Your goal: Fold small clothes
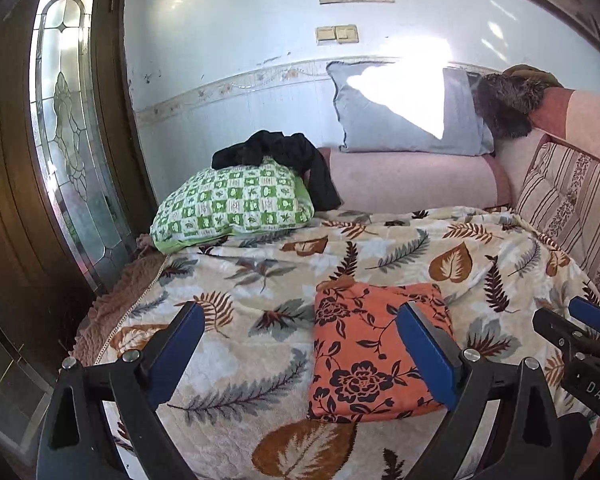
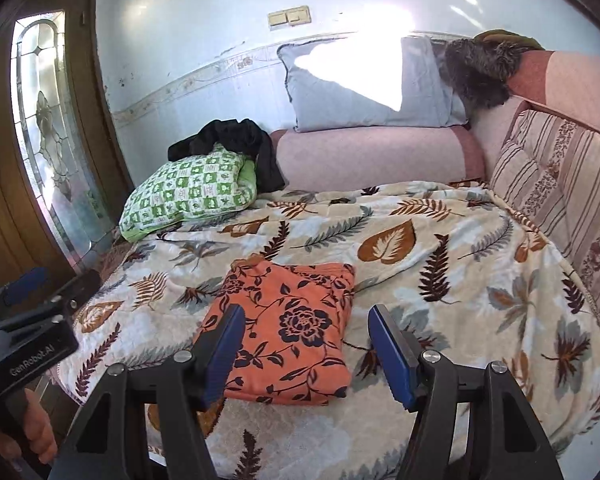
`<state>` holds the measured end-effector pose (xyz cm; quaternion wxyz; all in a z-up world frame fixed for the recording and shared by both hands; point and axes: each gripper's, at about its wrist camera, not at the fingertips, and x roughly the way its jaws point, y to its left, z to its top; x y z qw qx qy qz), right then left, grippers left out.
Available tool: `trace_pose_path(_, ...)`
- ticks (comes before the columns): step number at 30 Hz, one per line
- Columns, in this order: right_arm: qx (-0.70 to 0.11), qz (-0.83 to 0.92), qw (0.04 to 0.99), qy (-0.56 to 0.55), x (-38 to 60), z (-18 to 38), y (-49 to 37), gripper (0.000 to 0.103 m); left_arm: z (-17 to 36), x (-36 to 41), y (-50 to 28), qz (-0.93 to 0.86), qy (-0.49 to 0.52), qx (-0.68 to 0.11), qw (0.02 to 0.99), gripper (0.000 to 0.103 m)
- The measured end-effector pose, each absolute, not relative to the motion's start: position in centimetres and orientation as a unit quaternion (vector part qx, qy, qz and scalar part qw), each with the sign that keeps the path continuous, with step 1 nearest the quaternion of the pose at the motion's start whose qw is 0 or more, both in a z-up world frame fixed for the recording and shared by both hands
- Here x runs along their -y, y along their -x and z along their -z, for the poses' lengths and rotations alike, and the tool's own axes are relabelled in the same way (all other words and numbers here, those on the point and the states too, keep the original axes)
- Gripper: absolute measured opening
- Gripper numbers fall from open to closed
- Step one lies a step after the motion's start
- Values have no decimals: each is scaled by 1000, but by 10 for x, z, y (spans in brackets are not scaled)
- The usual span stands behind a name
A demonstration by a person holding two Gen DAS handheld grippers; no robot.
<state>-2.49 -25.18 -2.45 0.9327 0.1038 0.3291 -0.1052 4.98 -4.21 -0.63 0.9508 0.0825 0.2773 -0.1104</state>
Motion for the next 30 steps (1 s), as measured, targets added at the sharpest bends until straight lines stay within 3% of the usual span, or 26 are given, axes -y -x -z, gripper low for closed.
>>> trace_pose_path(30,-332,98,930,-123,242,7,40,68,-13,37,-36,114,-74,-275,952,97)
